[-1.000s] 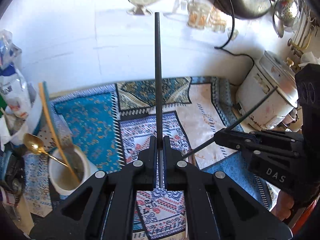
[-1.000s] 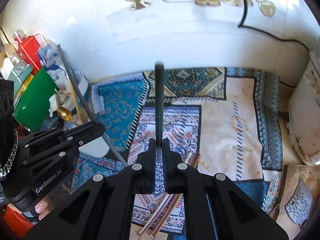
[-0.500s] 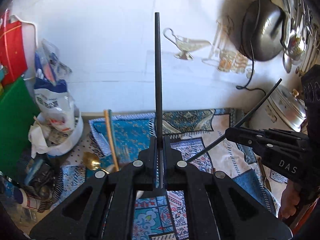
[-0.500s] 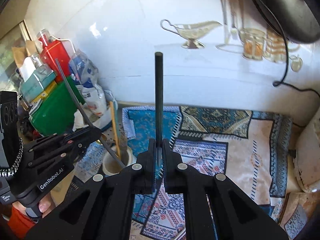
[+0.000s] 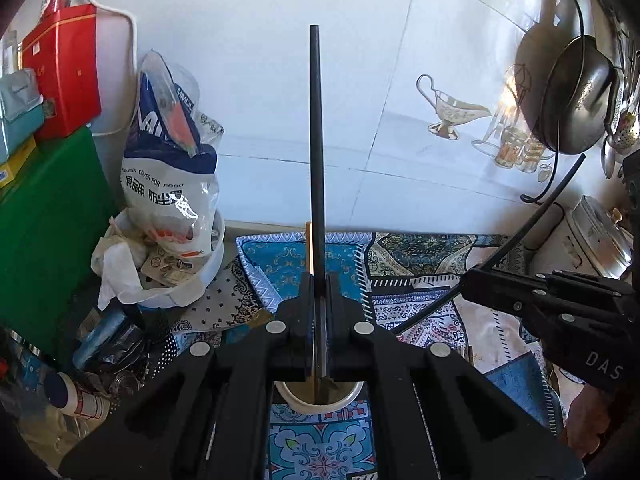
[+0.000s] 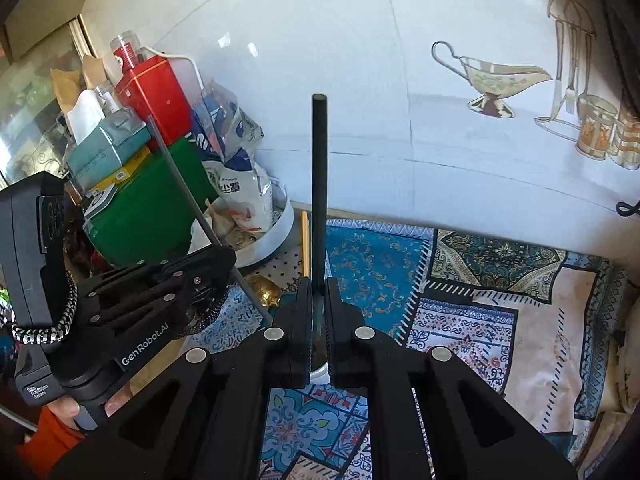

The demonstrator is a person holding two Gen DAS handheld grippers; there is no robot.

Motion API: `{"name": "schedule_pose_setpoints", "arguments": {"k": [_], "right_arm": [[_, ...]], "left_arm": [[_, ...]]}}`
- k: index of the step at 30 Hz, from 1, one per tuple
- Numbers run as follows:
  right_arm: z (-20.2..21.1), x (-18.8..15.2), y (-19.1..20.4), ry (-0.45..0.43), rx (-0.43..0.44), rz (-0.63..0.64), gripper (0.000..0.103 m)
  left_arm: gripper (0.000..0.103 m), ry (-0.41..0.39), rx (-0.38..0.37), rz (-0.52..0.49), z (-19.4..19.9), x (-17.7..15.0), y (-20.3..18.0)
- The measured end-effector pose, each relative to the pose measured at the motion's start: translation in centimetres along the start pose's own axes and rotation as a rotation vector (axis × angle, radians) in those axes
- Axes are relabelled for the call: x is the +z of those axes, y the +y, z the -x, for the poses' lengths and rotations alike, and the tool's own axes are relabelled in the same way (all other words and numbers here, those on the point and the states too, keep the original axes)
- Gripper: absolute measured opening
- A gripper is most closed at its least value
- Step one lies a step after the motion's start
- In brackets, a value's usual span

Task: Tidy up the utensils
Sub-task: 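Lower the dark chopstick into the cup with the left gripper while the right inserts its chopstick, then open both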

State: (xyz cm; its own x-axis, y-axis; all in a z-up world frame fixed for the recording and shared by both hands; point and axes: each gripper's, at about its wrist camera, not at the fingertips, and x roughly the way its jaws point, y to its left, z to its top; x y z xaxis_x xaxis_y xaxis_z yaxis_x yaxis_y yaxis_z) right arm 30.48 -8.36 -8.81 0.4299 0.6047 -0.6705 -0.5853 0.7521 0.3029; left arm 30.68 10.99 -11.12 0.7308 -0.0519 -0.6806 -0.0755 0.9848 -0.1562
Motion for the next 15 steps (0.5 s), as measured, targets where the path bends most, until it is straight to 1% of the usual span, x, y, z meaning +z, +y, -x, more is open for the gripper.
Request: {"name": "schedule_pose_setpoints", "arguments": {"k": [4,7,15], "right_arm": [[-2.2,-0.8,0.9,0.063,0.001,0.01,0.005],[-4.1,-1.8,1.3,0.116,-0.015,0.019,0.005],[-8.5,-3.6,0.7,0.249,-0.034,0.002,0.005]], "left_arm": [[0.004,0.049,0.008,0.002,-1.8,-1.1,0.8],[0.004,0.088,0.014,0.004,-3.4,-2.2,1.3],[0.004,0.188,-0.001,0.021,-6.5,-4.2,2.1]]}}
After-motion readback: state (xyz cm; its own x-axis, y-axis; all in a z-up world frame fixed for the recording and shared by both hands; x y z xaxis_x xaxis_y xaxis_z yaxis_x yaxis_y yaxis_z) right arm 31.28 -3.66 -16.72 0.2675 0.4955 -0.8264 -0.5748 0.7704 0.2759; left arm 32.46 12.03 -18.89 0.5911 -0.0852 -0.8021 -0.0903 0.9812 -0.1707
